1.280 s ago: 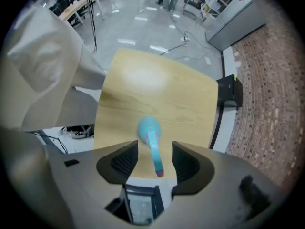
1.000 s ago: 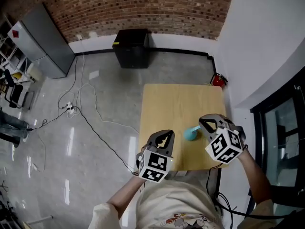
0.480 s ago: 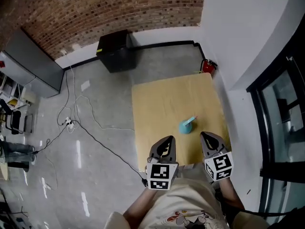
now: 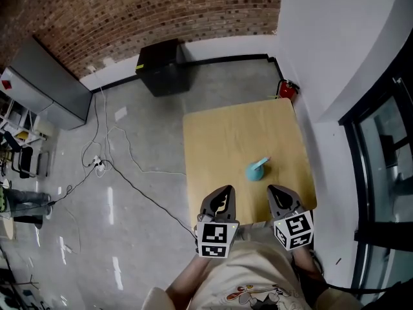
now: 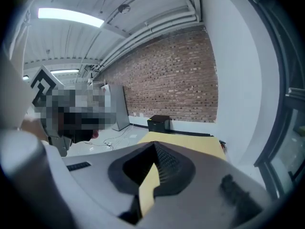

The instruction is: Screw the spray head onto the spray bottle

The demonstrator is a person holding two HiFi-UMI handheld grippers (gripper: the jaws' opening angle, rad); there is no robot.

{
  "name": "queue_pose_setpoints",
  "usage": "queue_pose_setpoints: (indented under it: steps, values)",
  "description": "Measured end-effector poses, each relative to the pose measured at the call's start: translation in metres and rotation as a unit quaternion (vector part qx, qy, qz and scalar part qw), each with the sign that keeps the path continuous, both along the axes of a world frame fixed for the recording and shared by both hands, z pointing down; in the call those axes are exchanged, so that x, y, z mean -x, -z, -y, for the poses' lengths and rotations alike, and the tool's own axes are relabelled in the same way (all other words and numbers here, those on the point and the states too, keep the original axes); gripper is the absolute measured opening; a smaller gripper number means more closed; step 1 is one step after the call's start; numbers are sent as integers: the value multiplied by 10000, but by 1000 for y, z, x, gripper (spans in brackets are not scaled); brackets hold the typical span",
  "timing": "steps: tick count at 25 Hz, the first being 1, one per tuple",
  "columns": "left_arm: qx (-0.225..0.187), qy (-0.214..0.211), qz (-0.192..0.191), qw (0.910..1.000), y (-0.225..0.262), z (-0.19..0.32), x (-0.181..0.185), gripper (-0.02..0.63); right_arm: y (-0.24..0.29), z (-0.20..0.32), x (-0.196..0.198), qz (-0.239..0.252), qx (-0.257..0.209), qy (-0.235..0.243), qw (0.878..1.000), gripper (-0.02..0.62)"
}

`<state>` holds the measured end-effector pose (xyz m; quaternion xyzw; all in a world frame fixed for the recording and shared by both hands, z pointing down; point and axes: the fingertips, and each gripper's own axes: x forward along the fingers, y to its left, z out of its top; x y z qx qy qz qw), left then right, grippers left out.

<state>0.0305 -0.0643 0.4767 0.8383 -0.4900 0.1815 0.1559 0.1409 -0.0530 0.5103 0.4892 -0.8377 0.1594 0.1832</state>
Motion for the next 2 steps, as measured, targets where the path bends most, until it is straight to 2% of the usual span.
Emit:
queue_pose_setpoints:
  steps: [2]
  values:
    - [2,40,-1,10000,-1,-1,2,6,0,0,0,-25,-1,26,10000,6]
